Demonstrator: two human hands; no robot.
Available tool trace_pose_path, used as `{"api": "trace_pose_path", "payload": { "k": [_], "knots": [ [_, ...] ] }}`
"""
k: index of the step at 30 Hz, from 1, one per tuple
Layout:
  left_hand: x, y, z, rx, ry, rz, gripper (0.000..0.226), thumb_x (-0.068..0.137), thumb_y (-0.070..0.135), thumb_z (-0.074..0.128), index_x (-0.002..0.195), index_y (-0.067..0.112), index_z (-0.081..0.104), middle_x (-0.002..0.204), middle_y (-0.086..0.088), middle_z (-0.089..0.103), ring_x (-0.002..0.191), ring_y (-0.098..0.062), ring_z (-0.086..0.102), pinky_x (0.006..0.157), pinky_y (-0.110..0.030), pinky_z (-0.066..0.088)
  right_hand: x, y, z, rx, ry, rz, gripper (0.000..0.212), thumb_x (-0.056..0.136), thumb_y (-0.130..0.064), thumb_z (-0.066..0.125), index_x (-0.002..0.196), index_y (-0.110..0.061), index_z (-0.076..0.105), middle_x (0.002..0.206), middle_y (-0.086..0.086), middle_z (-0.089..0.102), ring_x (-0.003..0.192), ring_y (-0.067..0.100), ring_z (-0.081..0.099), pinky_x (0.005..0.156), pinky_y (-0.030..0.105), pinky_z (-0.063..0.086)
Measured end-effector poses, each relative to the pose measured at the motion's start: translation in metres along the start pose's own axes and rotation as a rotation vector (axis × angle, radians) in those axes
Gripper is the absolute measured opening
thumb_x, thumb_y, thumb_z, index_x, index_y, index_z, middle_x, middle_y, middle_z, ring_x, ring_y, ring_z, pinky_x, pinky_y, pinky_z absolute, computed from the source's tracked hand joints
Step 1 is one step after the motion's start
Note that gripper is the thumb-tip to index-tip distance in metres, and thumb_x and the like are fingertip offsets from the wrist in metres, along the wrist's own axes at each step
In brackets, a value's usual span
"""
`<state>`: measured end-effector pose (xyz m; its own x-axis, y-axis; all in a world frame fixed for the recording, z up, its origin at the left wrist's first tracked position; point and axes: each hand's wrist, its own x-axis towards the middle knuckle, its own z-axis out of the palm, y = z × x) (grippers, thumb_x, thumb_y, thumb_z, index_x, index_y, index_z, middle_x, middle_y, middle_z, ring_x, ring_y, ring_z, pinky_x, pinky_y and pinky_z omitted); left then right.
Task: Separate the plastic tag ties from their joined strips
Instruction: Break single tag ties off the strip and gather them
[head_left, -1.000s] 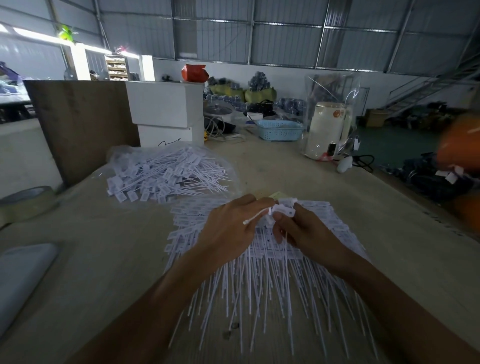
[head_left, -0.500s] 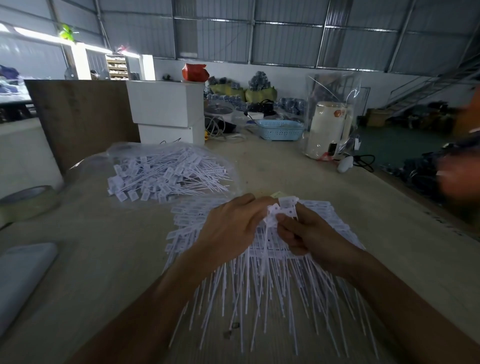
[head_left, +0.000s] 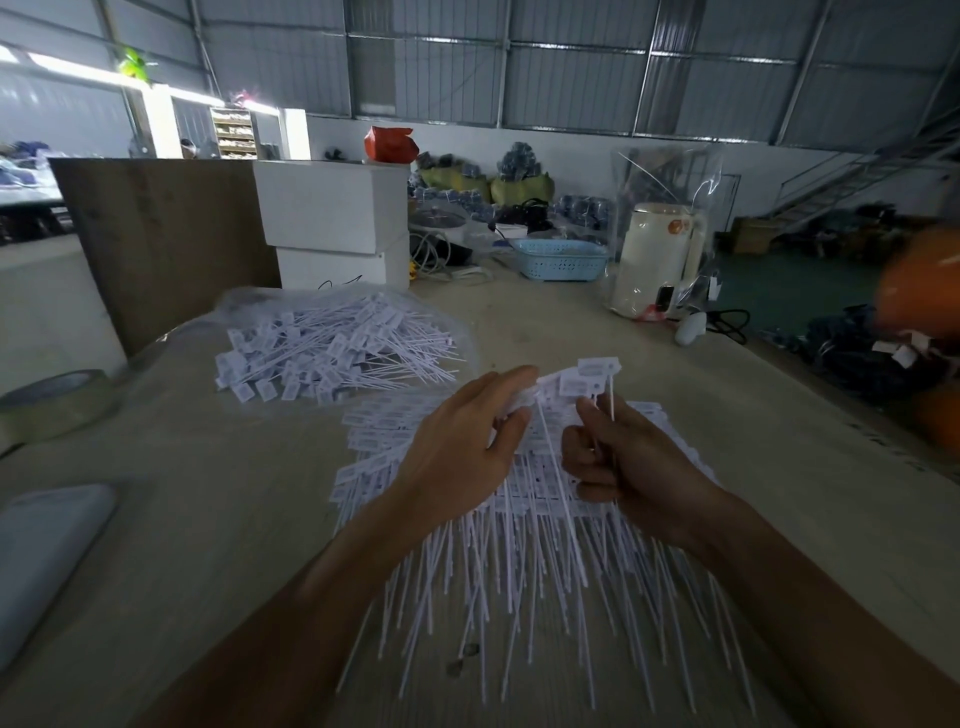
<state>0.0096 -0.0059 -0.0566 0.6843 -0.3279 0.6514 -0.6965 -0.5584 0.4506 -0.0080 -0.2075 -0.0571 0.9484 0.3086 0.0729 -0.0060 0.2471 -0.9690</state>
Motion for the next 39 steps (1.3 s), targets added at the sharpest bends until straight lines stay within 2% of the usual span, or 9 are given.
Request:
{"api": "trace_pose_path", "payload": {
  "k": [3,5,7,11,15,21,25,33,39],
  "knots": [
    [-0.001,-0.001,0.000,-0.024,0.013,-0.009,0.027,0.100,0.032,0.053,0.126,0.028,0.055,0.119,0.005,0.065,0.101,-0.014,0.062,0.080,-0.042,0.055,0.001,0.000,0.000,-0.050,0.040,-0.027,0.019,0.100,-0.036,0.052,0.092,-0.019,0.056,0.062,0.000,0.025,0.051,0.010,0.020,0.041,0.020,0.025],
    [-0.001,0.000,0.000,-0.029,0.022,0.002,0.023,0.097,0.034,0.054,0.119,0.027,0.057,0.110,0.006,0.068,0.097,-0.013,0.064,0.076,-0.041,0.055,0.004,-0.001,-0.001,-0.053,0.099,-0.046,0.030,0.102,-0.030,0.049,0.108,-0.004,0.063,0.059,0.000,0.028,0.050,0.010,0.021,0.040,0.020,0.026],
    [0.000,0.000,0.001,-0.025,0.014,0.010,0.023,0.096,0.033,0.056,0.117,0.026,0.058,0.108,0.007,0.068,0.096,-0.014,0.064,0.076,-0.040,0.055,0.005,-0.002,-0.002,-0.033,0.128,-0.064,0.034,0.105,-0.025,0.043,0.106,0.002,0.064,0.056,-0.001,0.033,0.049,0.010,0.024,0.041,0.020,0.030],
    [0.000,-0.001,0.002,-0.025,0.005,0.052,0.022,0.096,0.028,0.060,0.116,0.021,0.064,0.109,0.005,0.068,0.096,-0.016,0.064,0.078,-0.036,0.053,0.002,-0.004,-0.002,-0.044,0.116,-0.052,0.038,0.106,-0.033,0.041,0.102,-0.005,0.066,0.064,0.003,0.046,0.051,0.013,0.030,0.044,0.023,0.030],
    [0.000,0.000,0.004,-0.052,-0.015,0.113,0.024,0.099,0.021,0.058,0.118,0.013,0.069,0.103,0.002,0.066,0.089,-0.014,0.062,0.075,-0.027,0.050,0.000,-0.003,-0.001,-0.127,0.092,0.013,0.033,0.105,-0.037,0.046,0.112,-0.008,0.061,0.061,0.001,0.028,0.051,0.014,0.016,0.041,0.022,0.025],
    [0.000,0.000,0.005,-0.071,-0.036,0.195,0.024,0.098,0.008,0.056,0.118,0.011,0.069,0.104,0.000,0.065,0.087,-0.015,0.062,0.075,-0.024,0.048,-0.001,-0.005,0.004,-0.216,0.062,0.098,0.036,0.097,-0.041,0.059,0.073,-0.022,0.039,0.065,0.001,0.010,0.052,0.015,0.009,0.040,0.023,0.024],
    [-0.002,0.001,0.004,-0.122,0.007,0.152,0.029,0.096,0.018,0.060,0.125,0.019,0.063,0.113,0.005,0.069,0.101,-0.008,0.064,0.082,-0.024,0.051,-0.004,-0.005,0.008,-0.260,0.043,0.129,0.034,0.095,-0.040,0.062,0.065,-0.025,0.063,0.058,-0.005,0.021,0.046,0.010,0.017,0.039,0.022,0.020],
    [-0.003,-0.003,-0.006,0.099,-0.083,0.098,0.050,0.087,0.021,0.058,0.135,0.027,0.048,0.117,0.004,0.064,0.103,-0.016,0.059,0.083,-0.029,0.045,-0.001,-0.004,0.006,-0.116,0.153,0.098,0.029,0.099,-0.030,0.055,0.089,-0.005,0.063,0.053,-0.005,0.026,0.041,0.009,0.020,0.040,0.023,0.015],
    [-0.001,-0.002,-0.005,0.218,0.020,0.133,0.025,0.090,0.023,0.067,0.114,0.021,0.064,0.106,0.001,0.067,0.095,-0.023,0.063,0.070,-0.030,0.048,0.002,-0.002,0.004,-0.151,0.149,0.080,0.033,0.092,-0.038,0.058,0.090,-0.005,0.065,0.056,-0.002,0.026,0.042,0.010,0.020,0.041,0.024,0.015]
  ]
}}
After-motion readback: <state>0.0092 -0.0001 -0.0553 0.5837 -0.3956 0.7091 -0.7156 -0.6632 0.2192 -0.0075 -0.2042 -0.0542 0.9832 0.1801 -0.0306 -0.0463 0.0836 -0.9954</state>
